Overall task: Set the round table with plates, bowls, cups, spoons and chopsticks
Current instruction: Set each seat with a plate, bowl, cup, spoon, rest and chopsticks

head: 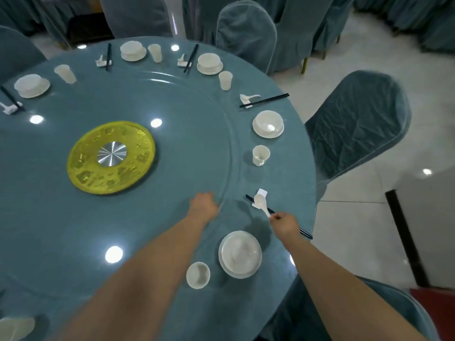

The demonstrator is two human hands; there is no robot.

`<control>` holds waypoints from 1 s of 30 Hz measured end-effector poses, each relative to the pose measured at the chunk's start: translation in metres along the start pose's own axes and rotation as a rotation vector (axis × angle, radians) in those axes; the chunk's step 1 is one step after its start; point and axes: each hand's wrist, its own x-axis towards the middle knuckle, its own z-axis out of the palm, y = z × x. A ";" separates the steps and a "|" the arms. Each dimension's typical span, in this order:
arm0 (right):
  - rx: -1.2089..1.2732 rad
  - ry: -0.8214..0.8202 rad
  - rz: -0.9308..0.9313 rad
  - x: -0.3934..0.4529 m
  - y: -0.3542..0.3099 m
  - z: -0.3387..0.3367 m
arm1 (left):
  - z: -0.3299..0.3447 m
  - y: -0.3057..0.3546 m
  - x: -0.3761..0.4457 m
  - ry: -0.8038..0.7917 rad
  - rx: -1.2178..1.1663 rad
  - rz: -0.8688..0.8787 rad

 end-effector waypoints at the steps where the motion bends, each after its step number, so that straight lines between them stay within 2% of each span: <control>1: -0.014 0.001 0.013 0.005 0.001 -0.002 | 0.001 -0.004 0.004 -0.002 0.064 -0.009; 11: -0.141 0.038 0.032 0.064 0.003 -0.012 | 0.021 -0.026 0.054 -0.130 0.113 -0.280; 21: -0.146 0.014 0.071 0.101 0.002 0.001 | 0.034 -0.036 0.065 -0.123 0.165 -0.307; 30: -0.161 0.069 0.034 0.111 -0.001 0.005 | 0.041 -0.042 0.061 -0.125 0.076 -0.329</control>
